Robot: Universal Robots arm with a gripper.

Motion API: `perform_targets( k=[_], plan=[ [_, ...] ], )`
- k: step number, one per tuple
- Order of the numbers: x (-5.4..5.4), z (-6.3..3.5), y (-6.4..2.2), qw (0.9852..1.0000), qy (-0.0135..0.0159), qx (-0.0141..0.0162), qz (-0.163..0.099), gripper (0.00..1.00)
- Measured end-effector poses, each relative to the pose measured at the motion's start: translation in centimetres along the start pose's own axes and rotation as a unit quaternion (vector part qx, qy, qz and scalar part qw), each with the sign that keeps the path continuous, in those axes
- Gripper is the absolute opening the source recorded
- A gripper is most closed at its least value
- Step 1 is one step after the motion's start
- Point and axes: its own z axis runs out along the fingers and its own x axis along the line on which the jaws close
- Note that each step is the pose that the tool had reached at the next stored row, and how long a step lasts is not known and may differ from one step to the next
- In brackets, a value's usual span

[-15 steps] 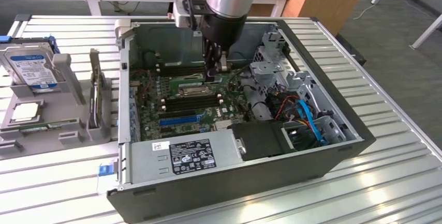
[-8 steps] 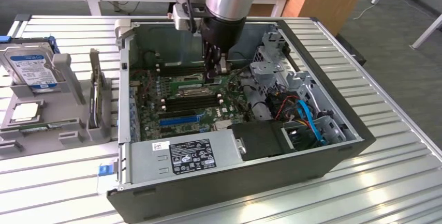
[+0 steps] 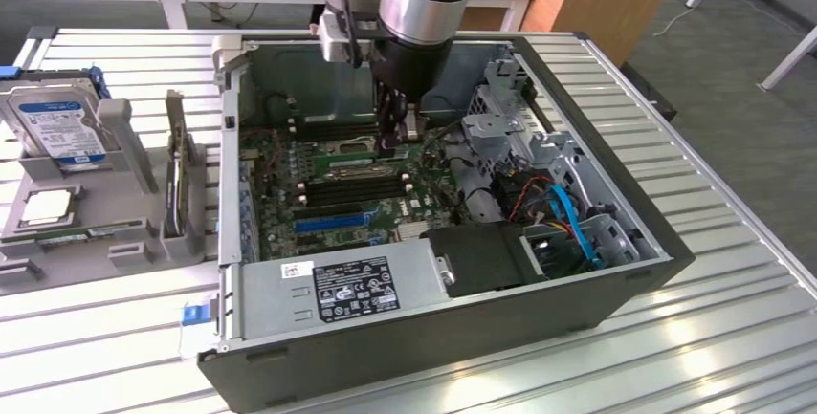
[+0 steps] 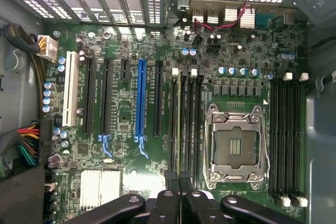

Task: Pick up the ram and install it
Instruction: 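Insert the ram into the slot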

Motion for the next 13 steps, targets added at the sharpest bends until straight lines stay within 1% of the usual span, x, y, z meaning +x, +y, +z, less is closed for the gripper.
perform_targets(
  k=[13],
  plan=[
    [0.04, 0.95, 0.04, 1.0000, 0.0000, 0.0001, 0.000, 0.12]
  ],
)
